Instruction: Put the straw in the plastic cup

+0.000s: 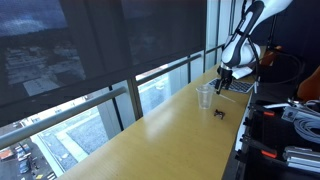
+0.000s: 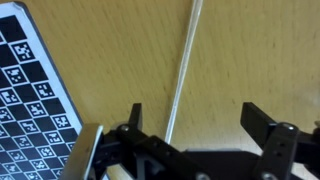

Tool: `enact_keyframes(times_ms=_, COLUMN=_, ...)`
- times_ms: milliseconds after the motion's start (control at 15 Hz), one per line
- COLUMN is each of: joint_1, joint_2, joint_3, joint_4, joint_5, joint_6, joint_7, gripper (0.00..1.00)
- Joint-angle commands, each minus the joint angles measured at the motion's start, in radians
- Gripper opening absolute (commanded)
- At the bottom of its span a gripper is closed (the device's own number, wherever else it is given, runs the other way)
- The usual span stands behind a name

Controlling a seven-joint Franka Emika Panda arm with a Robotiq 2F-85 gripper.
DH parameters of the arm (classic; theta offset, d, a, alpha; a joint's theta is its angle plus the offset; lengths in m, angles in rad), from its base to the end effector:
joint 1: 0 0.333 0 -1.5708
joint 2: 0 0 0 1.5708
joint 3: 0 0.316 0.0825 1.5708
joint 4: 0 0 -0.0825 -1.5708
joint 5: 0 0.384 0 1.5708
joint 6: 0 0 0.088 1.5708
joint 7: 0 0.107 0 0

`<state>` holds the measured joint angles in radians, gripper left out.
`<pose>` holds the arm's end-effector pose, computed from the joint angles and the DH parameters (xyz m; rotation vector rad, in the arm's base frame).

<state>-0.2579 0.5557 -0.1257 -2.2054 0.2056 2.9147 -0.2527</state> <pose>0.5130 -0.2230 0.1425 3.0439 -0.4655 0.2374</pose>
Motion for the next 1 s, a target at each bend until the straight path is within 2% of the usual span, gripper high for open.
enact_keyframes(times_ms=0, joint_1=-0.029, joint_2=0.061, joint_3=0.032, joint_4=0.068, joint_5=-0.043, joint_6=-0.033, joint_7=0.061, gripper=1.00)
enact_keyframes(times_ms=200, joint_1=-0.028, joint_2=0.099, joint_3=0.033, joint_4=0.101, joint_5=-0.060, joint_6=-0.036, joint_7=0.093, gripper=0.96)
enact_keyframes(times_ms=267, joint_1=-0.028, joint_2=0.107, joint_3=0.033, joint_4=0.108, joint_5=-0.061, joint_6=-0.036, joint_7=0.100, gripper=0.73)
enact_keyframes(times_ms=400, joint_1=-0.022, joint_2=0.118, joint_3=0.032, joint_4=0.116, joint_5=-0.070, joint_6=-0.037, joint_7=0.113, gripper=0.68)
enact_keyframes(times_ms=933, joint_1=-0.002, joint_2=0.119, joint_3=0.023, joint_4=0.116, joint_5=-0.093, joint_6=-0.033, joint_7=0.141, gripper=0.10)
